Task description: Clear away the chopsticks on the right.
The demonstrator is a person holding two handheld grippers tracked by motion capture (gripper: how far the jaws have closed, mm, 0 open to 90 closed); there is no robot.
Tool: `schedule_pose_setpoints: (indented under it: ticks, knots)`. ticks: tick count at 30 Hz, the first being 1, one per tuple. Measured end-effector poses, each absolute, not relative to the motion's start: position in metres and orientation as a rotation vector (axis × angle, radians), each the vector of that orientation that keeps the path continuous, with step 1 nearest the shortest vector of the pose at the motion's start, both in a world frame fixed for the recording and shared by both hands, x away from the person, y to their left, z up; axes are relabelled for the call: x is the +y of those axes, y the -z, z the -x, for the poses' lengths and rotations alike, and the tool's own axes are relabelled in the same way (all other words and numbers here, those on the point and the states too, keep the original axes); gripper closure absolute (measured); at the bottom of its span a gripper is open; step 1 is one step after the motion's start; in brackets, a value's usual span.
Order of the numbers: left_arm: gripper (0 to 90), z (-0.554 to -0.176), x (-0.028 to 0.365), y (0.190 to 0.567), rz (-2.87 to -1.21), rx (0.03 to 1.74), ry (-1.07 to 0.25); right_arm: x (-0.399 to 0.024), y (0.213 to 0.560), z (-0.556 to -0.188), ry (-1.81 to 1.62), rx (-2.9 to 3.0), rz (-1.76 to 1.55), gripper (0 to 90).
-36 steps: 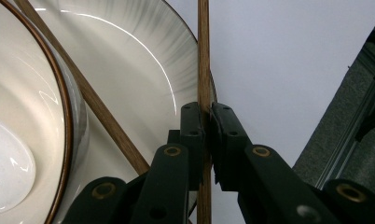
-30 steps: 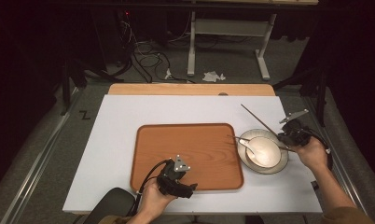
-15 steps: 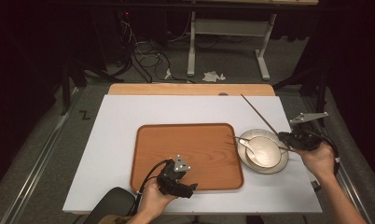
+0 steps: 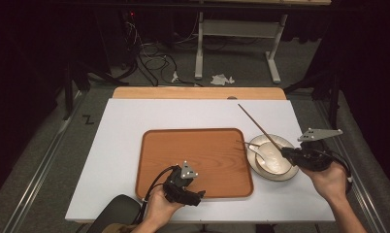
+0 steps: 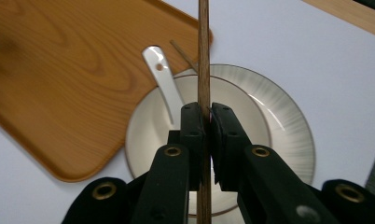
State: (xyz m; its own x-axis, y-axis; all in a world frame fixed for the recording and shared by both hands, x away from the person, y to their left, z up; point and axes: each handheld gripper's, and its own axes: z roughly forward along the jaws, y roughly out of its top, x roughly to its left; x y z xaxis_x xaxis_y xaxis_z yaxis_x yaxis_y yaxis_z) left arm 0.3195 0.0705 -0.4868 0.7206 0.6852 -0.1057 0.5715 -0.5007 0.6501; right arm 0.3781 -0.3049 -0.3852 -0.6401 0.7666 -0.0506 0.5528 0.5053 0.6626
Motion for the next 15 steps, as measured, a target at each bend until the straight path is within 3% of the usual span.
schedule_pose_setpoints:
  ticks: [15]
  knots:
    - [24.7, -0.319, 0.071, 0.486, -2.237, 0.945, -0.212, -0.260, 0.396, -0.350, -0.927, 2.485, -1.033, 85.0]
